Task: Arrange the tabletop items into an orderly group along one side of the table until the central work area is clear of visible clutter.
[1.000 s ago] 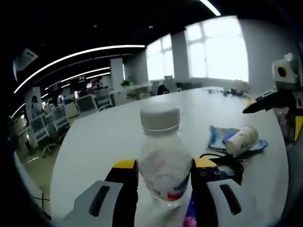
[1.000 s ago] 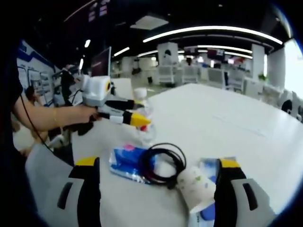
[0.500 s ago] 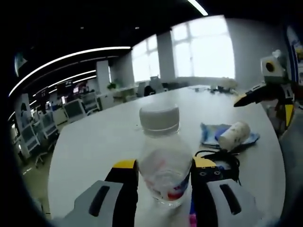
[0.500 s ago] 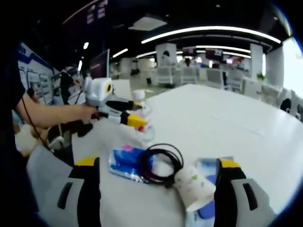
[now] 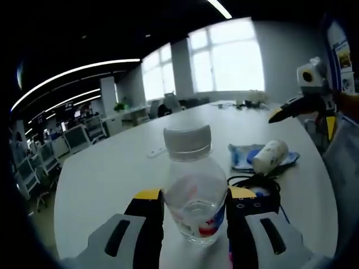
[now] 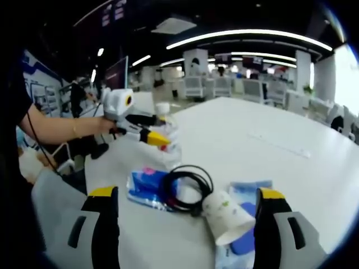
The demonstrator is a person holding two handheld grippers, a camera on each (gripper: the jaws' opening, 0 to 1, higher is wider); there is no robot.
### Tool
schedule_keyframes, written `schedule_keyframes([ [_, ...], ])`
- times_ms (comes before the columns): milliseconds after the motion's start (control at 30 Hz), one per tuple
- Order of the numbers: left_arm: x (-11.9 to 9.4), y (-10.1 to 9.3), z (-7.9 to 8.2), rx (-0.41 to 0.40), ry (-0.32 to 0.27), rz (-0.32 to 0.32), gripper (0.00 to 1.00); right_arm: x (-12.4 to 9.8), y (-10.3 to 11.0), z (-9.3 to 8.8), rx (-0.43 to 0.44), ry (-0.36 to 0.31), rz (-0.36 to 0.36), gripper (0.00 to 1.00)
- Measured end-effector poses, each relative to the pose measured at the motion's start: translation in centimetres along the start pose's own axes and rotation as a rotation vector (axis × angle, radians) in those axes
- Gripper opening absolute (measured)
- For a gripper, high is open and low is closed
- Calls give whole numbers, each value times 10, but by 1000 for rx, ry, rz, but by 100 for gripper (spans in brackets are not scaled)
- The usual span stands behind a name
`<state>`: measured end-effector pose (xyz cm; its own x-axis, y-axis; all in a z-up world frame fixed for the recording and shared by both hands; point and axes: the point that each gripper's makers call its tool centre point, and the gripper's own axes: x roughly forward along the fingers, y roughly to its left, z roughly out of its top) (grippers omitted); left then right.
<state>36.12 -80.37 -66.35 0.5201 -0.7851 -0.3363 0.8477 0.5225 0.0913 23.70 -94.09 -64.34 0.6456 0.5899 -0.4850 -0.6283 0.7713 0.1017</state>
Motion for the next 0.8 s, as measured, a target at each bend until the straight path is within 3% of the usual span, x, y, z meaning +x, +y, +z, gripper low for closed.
schedule_keyframes([
  [600, 3, -4, 3, 37, -15, -41, 41, -3, -4, -17, 4, 45, -19, 100],
  [800, 6, -6, 4, 5, -14, -45, 40, -4, -9, -20, 11, 50, -34, 100],
])
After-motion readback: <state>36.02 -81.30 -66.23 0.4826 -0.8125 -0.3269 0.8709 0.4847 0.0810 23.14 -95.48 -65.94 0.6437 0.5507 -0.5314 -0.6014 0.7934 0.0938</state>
